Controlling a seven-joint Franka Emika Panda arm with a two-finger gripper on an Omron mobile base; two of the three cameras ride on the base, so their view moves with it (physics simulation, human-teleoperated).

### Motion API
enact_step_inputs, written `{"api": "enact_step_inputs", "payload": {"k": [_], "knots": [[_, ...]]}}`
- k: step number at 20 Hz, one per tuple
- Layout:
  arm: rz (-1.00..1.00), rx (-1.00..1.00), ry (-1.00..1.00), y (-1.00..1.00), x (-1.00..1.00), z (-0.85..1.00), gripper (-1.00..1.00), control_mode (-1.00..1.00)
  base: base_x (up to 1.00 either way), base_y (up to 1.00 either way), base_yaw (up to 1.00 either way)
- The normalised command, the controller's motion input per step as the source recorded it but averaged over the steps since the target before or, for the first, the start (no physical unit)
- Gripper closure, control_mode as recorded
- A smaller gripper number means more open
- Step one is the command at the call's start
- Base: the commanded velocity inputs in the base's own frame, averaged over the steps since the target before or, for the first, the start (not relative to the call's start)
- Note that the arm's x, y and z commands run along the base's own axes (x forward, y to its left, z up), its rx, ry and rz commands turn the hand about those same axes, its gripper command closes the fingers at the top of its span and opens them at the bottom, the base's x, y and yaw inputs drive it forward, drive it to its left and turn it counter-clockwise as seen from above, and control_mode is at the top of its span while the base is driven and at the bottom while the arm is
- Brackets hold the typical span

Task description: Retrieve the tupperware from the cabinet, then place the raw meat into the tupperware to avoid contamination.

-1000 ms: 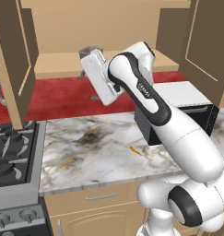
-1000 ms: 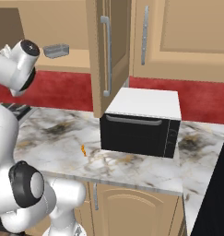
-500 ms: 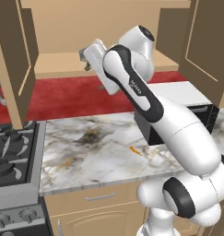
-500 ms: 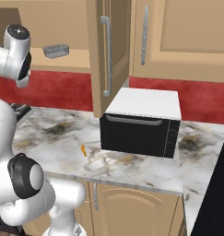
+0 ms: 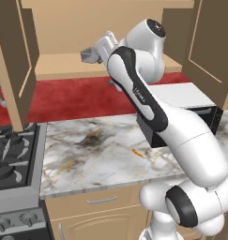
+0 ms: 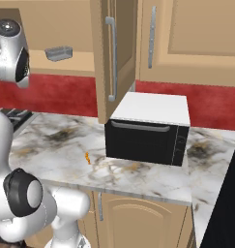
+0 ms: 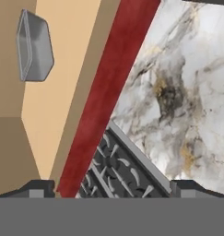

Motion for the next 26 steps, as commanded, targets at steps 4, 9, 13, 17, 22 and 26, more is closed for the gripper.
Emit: {"api": "enact_step_inputs", "payload": {"k": [4, 9, 13, 17, 22, 26], "knots": [[0.0, 0.08, -0.05, -0.13, 0.14, -0.07, -1.0, -1.0, 0.0, 0.0, 0.0], [0.03, 0.06, -0.01, -0.33, 0.36, 0.04, -1.0, -1.0, 0.0, 0.0, 0.0], [0.1, 0.04, -0.03, -0.39, 0.48, 0.11, -1.0, -1.0, 0.0, 0.0, 0.0], [0.07, 0.04, -0.01, -0.16, 0.52, 0.19, -1.0, -1.0, 0.0, 0.0, 0.0], [0.06, 0.01, -0.01, -0.05, 0.45, 0.33, -1.0, -1.0, 0.0, 0.0, 0.0], [0.06, 0.0, 0.0, -0.01, 0.4, 0.27, -1.0, -1.0, 0.0, 0.0, 0.0]]}}
